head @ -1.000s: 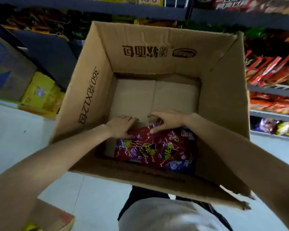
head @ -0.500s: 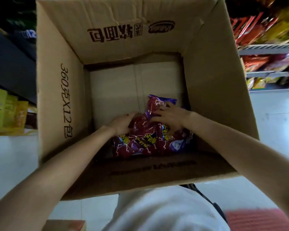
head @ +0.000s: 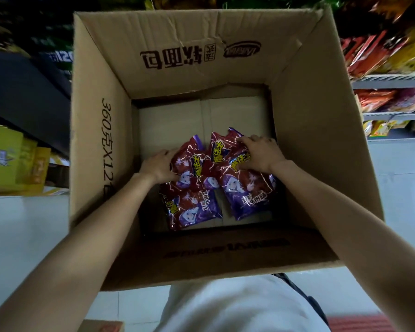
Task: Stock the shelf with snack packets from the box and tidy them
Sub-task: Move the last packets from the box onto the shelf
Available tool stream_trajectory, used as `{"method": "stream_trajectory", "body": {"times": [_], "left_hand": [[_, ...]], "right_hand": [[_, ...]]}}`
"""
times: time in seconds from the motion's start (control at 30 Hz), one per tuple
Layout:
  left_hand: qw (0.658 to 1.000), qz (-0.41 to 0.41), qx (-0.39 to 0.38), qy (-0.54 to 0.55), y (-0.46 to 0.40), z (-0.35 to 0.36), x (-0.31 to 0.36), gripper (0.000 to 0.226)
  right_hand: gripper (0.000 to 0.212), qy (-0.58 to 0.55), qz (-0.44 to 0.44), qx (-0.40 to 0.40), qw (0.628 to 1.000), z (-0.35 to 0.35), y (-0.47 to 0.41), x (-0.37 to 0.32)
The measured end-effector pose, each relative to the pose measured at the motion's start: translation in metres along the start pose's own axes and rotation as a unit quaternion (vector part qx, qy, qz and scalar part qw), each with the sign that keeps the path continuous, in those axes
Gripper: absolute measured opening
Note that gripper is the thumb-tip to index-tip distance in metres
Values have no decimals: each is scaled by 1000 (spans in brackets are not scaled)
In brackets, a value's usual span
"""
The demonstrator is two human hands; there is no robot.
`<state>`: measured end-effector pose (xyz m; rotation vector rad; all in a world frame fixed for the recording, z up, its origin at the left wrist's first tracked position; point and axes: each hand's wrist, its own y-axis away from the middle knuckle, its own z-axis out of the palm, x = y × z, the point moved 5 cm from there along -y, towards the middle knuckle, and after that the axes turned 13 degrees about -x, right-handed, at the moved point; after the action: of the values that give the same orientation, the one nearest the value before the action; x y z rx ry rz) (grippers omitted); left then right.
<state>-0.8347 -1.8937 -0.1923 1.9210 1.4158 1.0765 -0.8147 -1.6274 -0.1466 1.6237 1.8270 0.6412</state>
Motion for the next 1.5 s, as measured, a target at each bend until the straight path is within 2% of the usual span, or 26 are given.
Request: {"method": "stream_trajectory", "body": {"times": [0.1,0.2,0.27,0.33,0.4,0.47,0.57,0.6,0.67,0.73,0.8,0.97,1.1,1.17,1.27,1.37,1.4,1.5], "left_hand": [[998,-53,-22,-35,1,6,-8,97],[999,-31,13,26,6,4,-3,89],[992,-27,83,91,13,-3,-3,84],[979,-75,149,116,17,-10,-13,69],[973,-119,163,114,18,-13,-23,47],[971,-125,161,127,21,-14,-24,38],[965,-69,202,149,26,-18,-11,37],[960,-33,218,172,28,-20,-4,40],[949,35,214,229,29,-19,11,53],[950,52,180,252,23,-14,17,64],[956,38,139,256,12,-7,17,65],[971,13,98,219,-16,2,24,68],[985,13,79,156,-32,2,30,71],[984,11,84,157,-35,-2,28,61],[976,32,139,166,-30,-12,27,21],[961,43,187,197,-22,-25,21,8],[963,46,184,189,-22,-28,20,12],[982,27,97,162,-28,-17,21,55]], "right_hand": [[86,25,10,8,1000,1,5,0],[87,54,56,45,996,-4,13,-3],[84,17,99,74,992,-7,21,0],[77,-60,128,67,988,-1,25,2],[77,-136,140,38,980,8,24,3],[73,-182,127,0,975,13,22,1],[36,-200,56,-35,978,13,19,-10],[23,-199,18,-16,980,9,18,-15],[16,-200,-37,52,978,-5,16,-21],[21,-213,-43,111,970,-25,1,-19],[28,-217,-33,123,968,-41,-20,-17],[31,-209,-34,13,977,-33,-55,-26],[31,-179,-40,8,983,-19,-52,-29],[37,-178,-64,0,982,-17,-47,-31],[66,-187,-99,-29,977,-20,-42,-39],[82,-171,-102,-27,980,-26,-43,-47],[82,-163,-94,-20,982,-29,-43,-47],[64,-141,-74,-13,987,-39,-35,-43]]}}
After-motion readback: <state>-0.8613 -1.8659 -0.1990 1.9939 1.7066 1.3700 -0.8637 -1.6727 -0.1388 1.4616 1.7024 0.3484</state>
